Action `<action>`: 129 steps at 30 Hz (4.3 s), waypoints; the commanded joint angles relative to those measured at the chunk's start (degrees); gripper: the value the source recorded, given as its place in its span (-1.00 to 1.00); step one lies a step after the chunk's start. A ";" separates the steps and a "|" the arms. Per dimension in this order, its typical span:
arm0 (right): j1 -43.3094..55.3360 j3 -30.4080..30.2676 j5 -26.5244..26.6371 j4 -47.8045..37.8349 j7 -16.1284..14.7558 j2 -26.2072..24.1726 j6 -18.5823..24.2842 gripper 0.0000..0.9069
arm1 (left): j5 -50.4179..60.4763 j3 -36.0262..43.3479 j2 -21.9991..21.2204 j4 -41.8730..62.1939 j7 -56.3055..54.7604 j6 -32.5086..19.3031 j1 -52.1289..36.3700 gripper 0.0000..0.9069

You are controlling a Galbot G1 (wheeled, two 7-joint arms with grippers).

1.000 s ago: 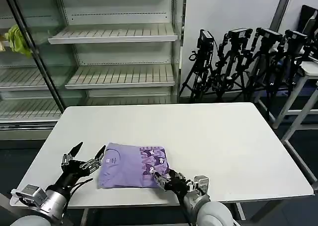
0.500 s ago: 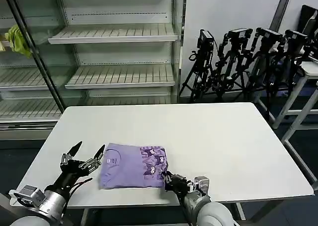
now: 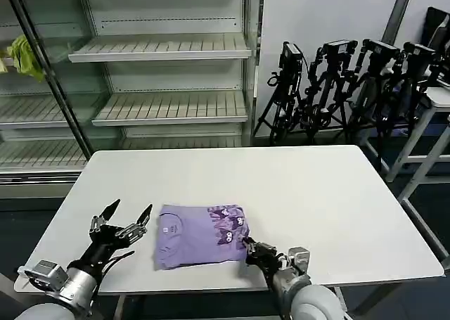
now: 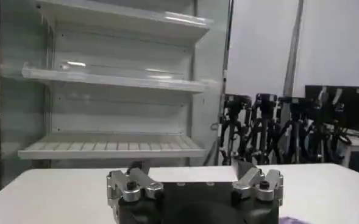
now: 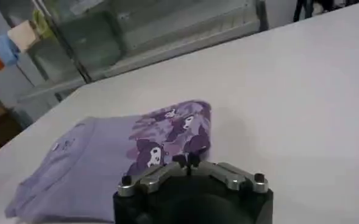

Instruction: Fold and organize the clothes.

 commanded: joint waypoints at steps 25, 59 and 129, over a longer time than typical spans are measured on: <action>-10.15 16.39 -10.58 3.43 -2.60 -5.93 0.03 1.00 | -2.48 3.40 0.81 0.12 0.12 -0.35 -2.47 1.00; -21.02 55.06 -25.19 19.12 -9.79 -11.74 5.74 1.00 | 6.48 -0.21 5.67 0.09 2.10 -16.58 -9.28 1.00; -15.32 45.56 -32.45 13.37 -13.12 -9.01 11.65 1.00 | 0.34 -0.15 6.52 2.25 6.56 -18.98 -9.30 1.00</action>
